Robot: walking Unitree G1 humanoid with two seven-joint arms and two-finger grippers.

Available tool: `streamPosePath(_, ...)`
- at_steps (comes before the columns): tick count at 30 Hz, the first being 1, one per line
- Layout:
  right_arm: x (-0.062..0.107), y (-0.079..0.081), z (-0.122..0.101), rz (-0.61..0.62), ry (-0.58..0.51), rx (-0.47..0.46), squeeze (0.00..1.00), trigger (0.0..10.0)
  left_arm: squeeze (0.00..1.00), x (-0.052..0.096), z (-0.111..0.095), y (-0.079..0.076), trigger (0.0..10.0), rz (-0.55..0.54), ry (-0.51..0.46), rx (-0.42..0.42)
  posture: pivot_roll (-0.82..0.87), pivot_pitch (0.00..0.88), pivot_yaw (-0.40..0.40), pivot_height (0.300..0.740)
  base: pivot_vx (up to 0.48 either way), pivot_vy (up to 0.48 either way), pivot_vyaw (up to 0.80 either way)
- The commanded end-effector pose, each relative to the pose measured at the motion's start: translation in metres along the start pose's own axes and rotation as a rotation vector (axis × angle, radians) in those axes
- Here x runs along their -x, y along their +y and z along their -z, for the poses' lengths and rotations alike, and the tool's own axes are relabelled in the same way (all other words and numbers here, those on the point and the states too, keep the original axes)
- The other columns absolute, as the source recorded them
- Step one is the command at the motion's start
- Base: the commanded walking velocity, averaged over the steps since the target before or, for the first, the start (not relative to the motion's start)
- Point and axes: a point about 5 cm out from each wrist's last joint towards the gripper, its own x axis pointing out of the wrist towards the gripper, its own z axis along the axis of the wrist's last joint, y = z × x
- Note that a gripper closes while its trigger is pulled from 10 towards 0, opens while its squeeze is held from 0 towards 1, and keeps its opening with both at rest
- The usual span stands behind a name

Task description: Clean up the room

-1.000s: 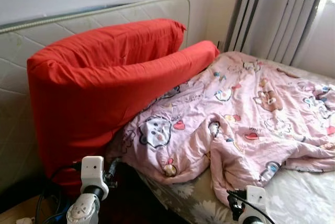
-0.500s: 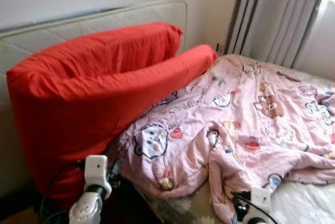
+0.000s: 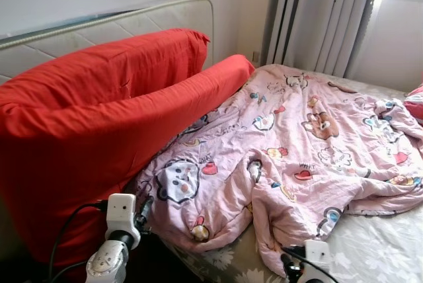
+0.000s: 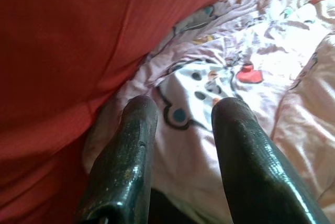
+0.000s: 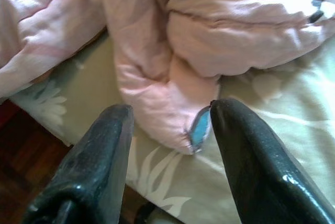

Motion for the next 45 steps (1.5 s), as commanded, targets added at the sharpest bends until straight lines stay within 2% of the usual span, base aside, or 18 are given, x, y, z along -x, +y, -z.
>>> streamPosePath(1, -0.003, 0.003, -0.007, -0.014, -0.012, 0.009, 0.0, 10.0, 0.0, 0.001, -0.001, 0.003, 10.0, -0.003, 0.005, -0.009, 0.0, 0.07, 0.005, 0.632, 0.0, 0.0, 0.0)
streamPosePath(4, -0.003, 0.004, -0.007, -0.019, -0.013, 0.019, 0.0, 10.0, 0.0, 0.0, -0.003, 0.001, 10.0, 0.005, 0.001, -0.013, 0.01, 0.088, 0.009, 0.612, 0.0, 0.0, 0.0)
streamPosePath(13, -0.009, 0.009, -0.028, -0.01, -0.088, 0.002, 0.0, 10.0, 0.0, -0.003, -0.011, 0.0, 10.0, 0.024, -0.016, -0.021, 0.02, 0.135, 0.025, 0.612, 0.0, 0.0, 0.0)
streamPosePath(21, -0.015, 0.015, -0.047, 0.006, -0.131, 0.02, 0.0, 10.0, 0.0, -0.001, -0.015, 0.008, 10.0, 0.011, -0.02, -0.033, 0.05, 0.145, 0.029, 0.612, 0.0, 0.0, 0.0)
streamPosePath(24, -0.016, 0.016, -0.048, 0.006, -0.129, 0.017, 0.0, 10.0, 0.0, -0.002, -0.016, 0.008, 10.0, 0.011, -0.021, -0.033, 0.04, 0.144, 0.03, 0.612, 0.0, 0.0, 0.0)
streamPosePath(28, -0.015, 0.013, -0.047, 0.014, -0.143, 0.004, 0.0, 10.0, 0.0, -0.003, -0.016, 0.004, 10.0, 0.019, -0.02, -0.031, 0.04, 0.145, 0.032, 0.588, 0.0, 0.0, 0.0)
streamPosePath(36, -0.014, 0.011, -0.044, 0.021, -0.134, 0.011, 0.0, 10.0, 0.0, -0.003, -0.018, 0.003, 10.0, 0.017, -0.023, -0.028, 0.04, 0.159, 0.023, 0.588, 0.0, 0.0, 0.0)
streamPosePath(37, -0.014, 0.011, -0.045, 0.014, -0.135, 0.002, 0.23, 10.0, 0.0, -0.003, -0.018, 0.004, 10.0, 0.014, -0.022, -0.028, 0.04, 0.162, 0.023, 0.588, 0.0, 0.0, 0.0)
streamPosePath(38, -0.014, 0.011, -0.045, 0.014, -0.135, 0.002, 0.23, 10.0, 0.0, -0.003, -0.018, 0.004, 10.0, 0.014, -0.022, -0.028, 0.04, 0.162, 0.023, 0.588, 0.0, 0.0, 0.0)
streamPosePath(39, -0.014, 0.012, -0.045, 0.011, -0.137, -0.003, 0.91, 10.0, 0.0, -0.002, -0.018, 0.004, 10.0, 0.013, -0.021, -0.028, 0.05, 0.166, 0.022, 0.588, 0.0, 0.0, 0.0)
streamPosePath(40, -0.014, 0.012, -0.045, 0.007, -0.136, -0.004, 1.0, 10.0, 0.0, -0.002, -0.017, 0.004, 10.0, 0.014, -0.019, -0.028, 0.05, 0.166, 0.022, 0.588, 0.0, 0.0, 0.0)
streamPosePath(45, -0.015, 0.016, -0.048, -0.001, -0.137, 0.008, 1.0, 10.0, 0.0, 0.001, -0.018, 0.004, 10.0, 0.015, -0.018, -0.03, 0.06, 0.19, 0.027, 0.588, 0.0, 0.0, 0.0)
